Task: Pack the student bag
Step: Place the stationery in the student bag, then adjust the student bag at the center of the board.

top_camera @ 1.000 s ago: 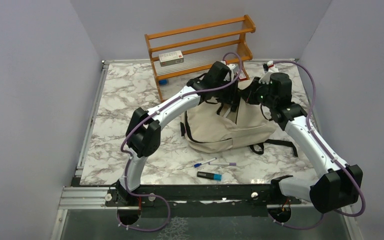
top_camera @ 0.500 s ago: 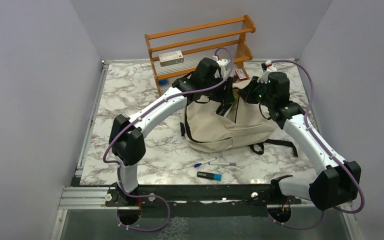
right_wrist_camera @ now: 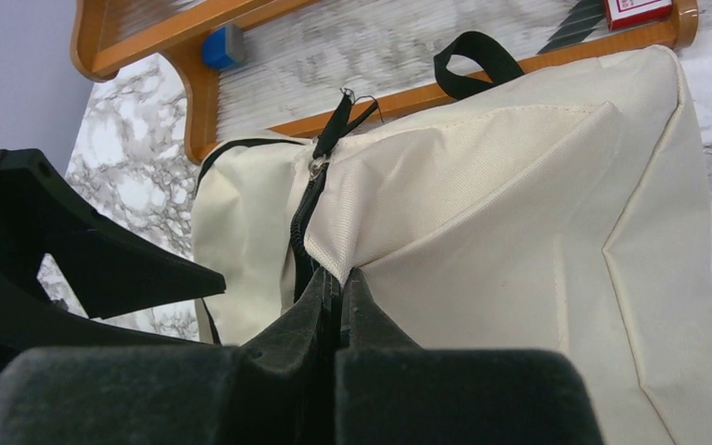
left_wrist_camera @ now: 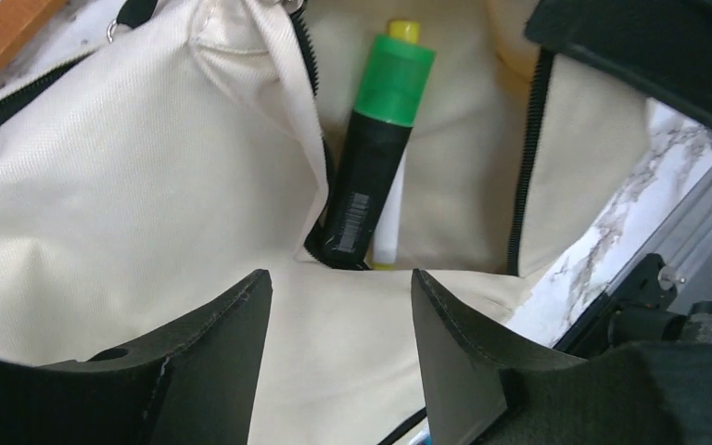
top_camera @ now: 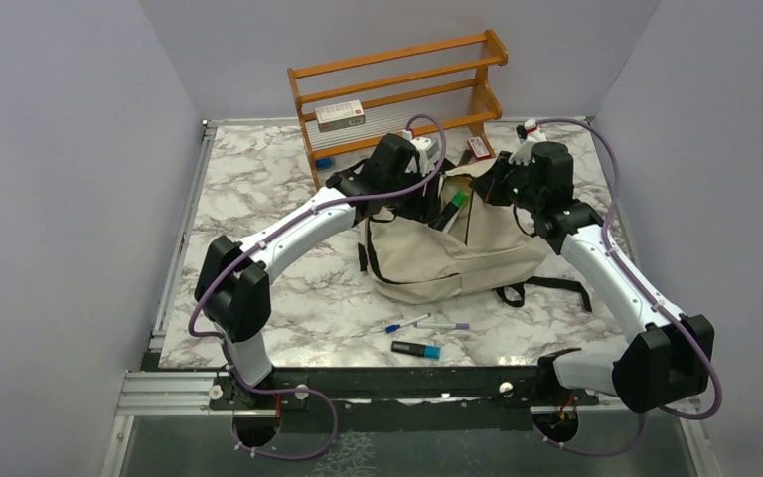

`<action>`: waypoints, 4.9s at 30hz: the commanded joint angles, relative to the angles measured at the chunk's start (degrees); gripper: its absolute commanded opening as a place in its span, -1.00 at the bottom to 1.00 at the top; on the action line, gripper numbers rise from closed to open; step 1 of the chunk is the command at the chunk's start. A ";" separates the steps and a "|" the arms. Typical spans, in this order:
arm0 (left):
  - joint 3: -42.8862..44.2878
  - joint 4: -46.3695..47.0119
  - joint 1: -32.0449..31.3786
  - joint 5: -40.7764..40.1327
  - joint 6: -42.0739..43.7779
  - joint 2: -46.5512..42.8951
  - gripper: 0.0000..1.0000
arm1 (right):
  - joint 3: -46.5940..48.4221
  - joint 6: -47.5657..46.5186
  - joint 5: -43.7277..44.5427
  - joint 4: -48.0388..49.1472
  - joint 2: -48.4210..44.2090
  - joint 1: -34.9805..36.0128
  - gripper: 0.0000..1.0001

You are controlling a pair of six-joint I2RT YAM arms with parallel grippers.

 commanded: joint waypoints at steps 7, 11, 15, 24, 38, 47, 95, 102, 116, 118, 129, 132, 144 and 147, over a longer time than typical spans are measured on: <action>-0.49 5.33 0.03 -5.67 -0.15 2.54 0.15 | 1.91 -0.09 -5.08 5.86 1.11 0.03 -0.99; -0.04 7.54 0.07 -5.90 -0.74 4.43 0.12 | 1.82 0.08 -5.52 5.67 1.07 0.03 -0.99; 0.98 8.10 0.09 -4.63 -1.27 6.66 0.07 | 2.32 -0.17 -5.88 4.97 1.03 0.03 -0.99; 1.65 9.68 0.03 -4.53 -1.44 8.67 -0.68 | 2.17 -0.73 -6.35 4.54 0.65 0.03 -0.99; 31.48 -1.42 0.30 -0.71 -0.44 17.54 -1.00 | -0.71 0.56 1.77 6.65 2.10 0.03 -0.99; 41.87 -13.06 2.57 -4.94 2.76 20.32 -1.00 | 3.32 -1.50 5.46 4.96 1.83 0.03 -0.99; 25.59 -11.23 4.43 -3.87 4.74 9.54 -0.40 | 0.94 -1.10 -11.77 8.48 3.59 0.03 -0.99; 16.49 -2.19 2.61 4.50 0.57 4.69 -0.76 | 1.02 -0.19 -12.47 9.45 4.33 0.03 -0.99; 11.15 12.20 1.00 9.62 -4.69 11.62 -0.85 | 1.23 0.17 -13.21 9.78 4.70 0.03 -0.99; 11.21 13.14 0.97 9.85 -5.23 13.30 -0.87 | 1.21 0.30 -13.22 9.78 4.37 0.03 -0.99; 7.01 14.18 0.78 7.19 -4.97 16.29 -0.94 | 1.38 1.22 -14.35 9.77 3.31 0.03 -0.99; 7.18 13.97 0.78 6.26 -4.58 17.15 -0.94 | 1.26 1.48 -14.29 11.32 2.85 0.03 -0.99; 7.71 11.66 0.75 1.14 -1.74 19.11 -0.32 | -0.29 3.55 -14.58 13.43 1.01 0.03 -0.99; 7.71 11.71 0.85 0.88 -1.56 19.21 -0.63 | -1.01 4.10 -14.17 14.03 0.49 0.03 -0.99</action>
